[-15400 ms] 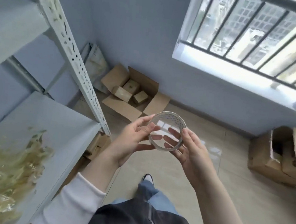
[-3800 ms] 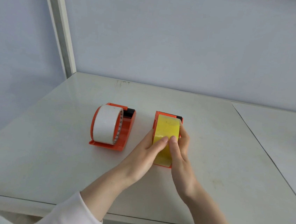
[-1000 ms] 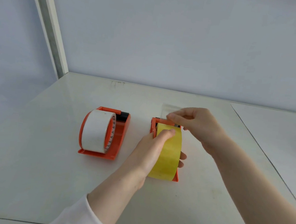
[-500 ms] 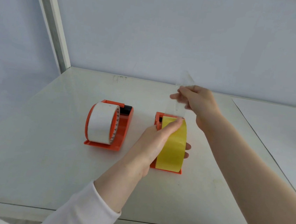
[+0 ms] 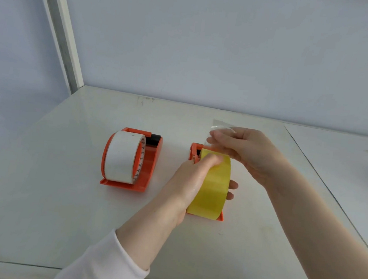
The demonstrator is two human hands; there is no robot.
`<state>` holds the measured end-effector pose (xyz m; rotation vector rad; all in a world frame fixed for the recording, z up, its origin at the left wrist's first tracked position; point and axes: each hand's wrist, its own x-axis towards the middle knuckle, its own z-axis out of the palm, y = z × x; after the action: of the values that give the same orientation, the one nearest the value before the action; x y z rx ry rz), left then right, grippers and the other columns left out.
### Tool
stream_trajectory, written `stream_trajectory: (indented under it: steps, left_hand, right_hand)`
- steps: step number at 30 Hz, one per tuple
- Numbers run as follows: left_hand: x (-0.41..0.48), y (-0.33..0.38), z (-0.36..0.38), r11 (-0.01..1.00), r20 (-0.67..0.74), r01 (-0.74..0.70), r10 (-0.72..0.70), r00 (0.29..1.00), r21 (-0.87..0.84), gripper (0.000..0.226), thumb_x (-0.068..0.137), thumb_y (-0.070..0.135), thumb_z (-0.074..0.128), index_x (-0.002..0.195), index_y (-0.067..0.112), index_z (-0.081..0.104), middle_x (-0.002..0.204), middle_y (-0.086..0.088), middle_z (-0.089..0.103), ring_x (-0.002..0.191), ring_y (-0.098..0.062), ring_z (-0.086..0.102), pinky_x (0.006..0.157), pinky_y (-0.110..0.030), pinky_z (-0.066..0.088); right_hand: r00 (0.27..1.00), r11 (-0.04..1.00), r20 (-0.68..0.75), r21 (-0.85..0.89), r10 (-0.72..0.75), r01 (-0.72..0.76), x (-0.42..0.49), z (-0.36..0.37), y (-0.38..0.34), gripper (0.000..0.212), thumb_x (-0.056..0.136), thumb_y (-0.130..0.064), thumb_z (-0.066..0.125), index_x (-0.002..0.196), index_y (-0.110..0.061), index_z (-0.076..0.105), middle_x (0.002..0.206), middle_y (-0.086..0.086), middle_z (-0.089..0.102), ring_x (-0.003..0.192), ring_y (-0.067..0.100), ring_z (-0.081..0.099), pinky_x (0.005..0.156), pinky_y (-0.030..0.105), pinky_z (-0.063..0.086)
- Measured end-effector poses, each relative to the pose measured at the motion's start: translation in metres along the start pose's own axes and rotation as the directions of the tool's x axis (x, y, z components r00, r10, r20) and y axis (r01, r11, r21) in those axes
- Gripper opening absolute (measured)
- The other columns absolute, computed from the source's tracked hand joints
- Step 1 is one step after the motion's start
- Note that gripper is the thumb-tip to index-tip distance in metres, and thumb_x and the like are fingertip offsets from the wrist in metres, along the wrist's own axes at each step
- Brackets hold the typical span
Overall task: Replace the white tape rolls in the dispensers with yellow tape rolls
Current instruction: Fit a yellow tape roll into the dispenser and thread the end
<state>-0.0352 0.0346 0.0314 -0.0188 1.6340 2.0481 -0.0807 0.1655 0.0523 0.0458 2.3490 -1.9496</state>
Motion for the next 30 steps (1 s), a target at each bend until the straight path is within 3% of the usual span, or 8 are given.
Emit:
stream_trajectory:
  steps: [3,5,12,16,21,24,28,30]
  left_hand:
    - [0.003,0.004,-0.001,1.000,0.013,-0.002,0.003,1.000,-0.009,0.042,0.086,0.049,0.051,0.106,0.015,0.065,0.069,-0.002,0.076,0.061,-0.017,0.072,0.068,-0.030,0.057]
    - [0.003,0.004,-0.001,1.000,0.022,-0.016,0.016,1.000,0.007,0.036,0.089,0.040,0.049,0.109,0.014,0.064,0.073,-0.001,0.077,0.063,-0.016,0.072,0.070,-0.031,0.057]
    - [-0.013,-0.012,0.003,0.987,0.016,-0.161,0.161,0.987,0.006,0.020,0.086,0.013,0.051,0.102,0.011,0.064,0.075,-0.004,0.076,0.061,-0.016,0.070,0.061,-0.027,0.058]
    - [-0.010,-0.012,0.005,0.990,-0.058,-0.140,0.141,0.988,0.024,0.028,0.086,0.039,0.056,0.093,0.014,0.066,0.060,0.002,0.073,0.050,-0.012,0.067,0.054,-0.024,0.055]
    - [-0.012,-0.013,0.004,0.988,-0.060,-0.147,0.149,0.987,0.045,0.026,0.089,0.029,0.053,0.102,0.010,0.065,0.060,0.003,0.073,0.051,-0.010,0.068,0.052,-0.023,0.055]
    - [-0.011,-0.012,0.005,0.988,-0.063,-0.144,0.147,0.987,0.054,0.024,0.088,0.027,0.052,0.102,0.011,0.064,0.059,0.003,0.073,0.050,-0.009,0.067,0.051,-0.022,0.055]
    - [-0.010,-0.011,0.008,0.990,-0.054,-0.132,0.134,0.990,0.049,0.022,0.088,0.025,0.052,0.101,0.012,0.064,0.060,0.002,0.073,0.051,-0.010,0.067,0.052,-0.024,0.055]
    - [-0.009,-0.011,0.009,0.991,-0.056,-0.127,0.129,0.990,0.036,0.021,0.088,0.024,0.052,0.101,0.012,0.064,0.059,0.002,0.072,0.050,-0.010,0.067,0.051,-0.024,0.055]
  right_hand:
    - [0.981,0.989,-0.158,-0.112,-0.111,0.093,-0.002,0.007,0.003,0.002,0.080,-0.016,0.068,0.080,-0.015,0.070,0.076,0.000,0.071,0.078,0.013,0.067,0.078,0.022,0.055]
    - [0.961,0.983,-0.232,-0.139,-0.151,0.121,0.000,0.008,0.004,0.008,0.081,-0.016,0.067,0.073,-0.020,0.068,0.071,-0.005,0.069,0.073,0.010,0.064,0.068,0.020,0.053]
    - [0.903,0.999,-0.429,0.019,-0.015,0.026,0.013,-0.008,-0.005,0.013,0.082,-0.016,0.062,0.070,-0.019,0.062,0.071,-0.006,0.064,0.064,0.003,0.050,0.059,0.017,0.037]
    - [0.942,0.990,-0.321,0.124,0.103,-0.066,0.012,-0.011,-0.007,0.011,0.084,-0.017,0.059,0.075,-0.019,0.064,0.074,-0.005,0.066,0.070,0.009,0.053,0.058,0.020,0.036]
    - [0.948,0.799,-0.022,0.545,0.317,-0.255,0.005,-0.021,-0.014,0.027,0.082,-0.015,0.048,0.076,-0.001,0.070,0.088,0.009,0.073,0.085,0.021,0.063,0.080,0.025,0.048]
    - [0.953,0.760,-0.019,0.609,0.303,-0.229,0.001,-0.021,-0.012,0.028,0.081,-0.016,0.050,0.084,0.003,0.070,0.094,0.015,0.073,0.094,0.025,0.067,0.098,0.034,0.046]
    - [0.960,0.679,0.057,0.695,0.276,-0.236,-0.008,-0.021,-0.003,0.042,0.073,-0.019,0.054,0.106,0.005,0.063,0.111,0.021,0.067,0.081,0.036,0.071,0.101,0.041,0.045]
    - [0.963,0.625,0.109,0.741,0.248,-0.245,-0.012,-0.023,-0.001,0.055,0.063,-0.021,0.056,0.113,0.004,0.061,0.115,0.024,0.065,0.090,0.043,0.068,0.100,0.043,0.045]
